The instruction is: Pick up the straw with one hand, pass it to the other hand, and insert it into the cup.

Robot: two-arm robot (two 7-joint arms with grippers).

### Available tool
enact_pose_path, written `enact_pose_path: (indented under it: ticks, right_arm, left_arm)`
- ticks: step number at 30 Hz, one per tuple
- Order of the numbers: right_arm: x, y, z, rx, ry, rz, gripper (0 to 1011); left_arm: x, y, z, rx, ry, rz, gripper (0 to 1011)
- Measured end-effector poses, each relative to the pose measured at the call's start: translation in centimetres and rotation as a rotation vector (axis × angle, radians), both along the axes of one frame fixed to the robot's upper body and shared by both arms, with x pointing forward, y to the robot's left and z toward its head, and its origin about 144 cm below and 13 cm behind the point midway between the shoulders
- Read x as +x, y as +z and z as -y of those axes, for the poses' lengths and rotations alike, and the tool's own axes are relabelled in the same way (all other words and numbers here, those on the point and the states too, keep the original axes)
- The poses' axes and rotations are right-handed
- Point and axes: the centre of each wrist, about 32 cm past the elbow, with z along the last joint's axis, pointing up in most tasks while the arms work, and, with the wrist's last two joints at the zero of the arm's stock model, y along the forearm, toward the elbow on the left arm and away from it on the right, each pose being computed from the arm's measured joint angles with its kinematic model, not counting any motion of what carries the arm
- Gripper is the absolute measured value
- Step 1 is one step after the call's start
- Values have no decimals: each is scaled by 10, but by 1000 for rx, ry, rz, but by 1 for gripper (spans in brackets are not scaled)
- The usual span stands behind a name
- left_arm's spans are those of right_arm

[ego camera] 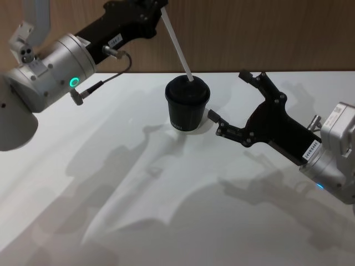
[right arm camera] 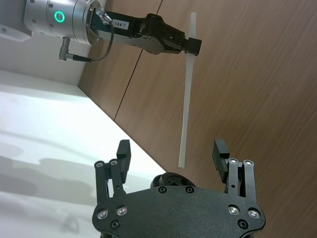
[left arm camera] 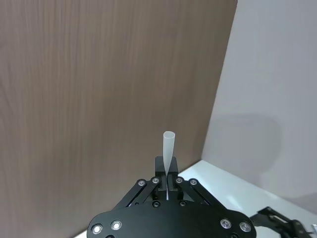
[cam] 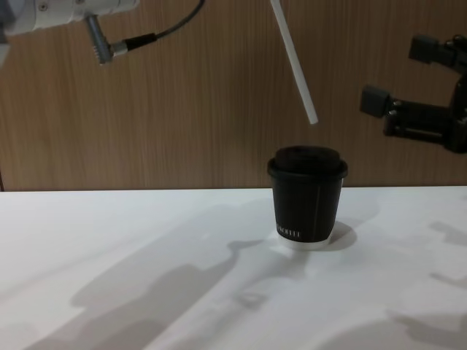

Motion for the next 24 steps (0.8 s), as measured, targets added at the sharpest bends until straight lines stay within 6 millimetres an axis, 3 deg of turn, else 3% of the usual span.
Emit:
enact_pose_path:
  ticks: [24]
  right_arm:
    - [0, 0, 0, 0, 0, 0, 1001]
  left_arm:
    - [9, -3, 17, 84, 68, 73, 18]
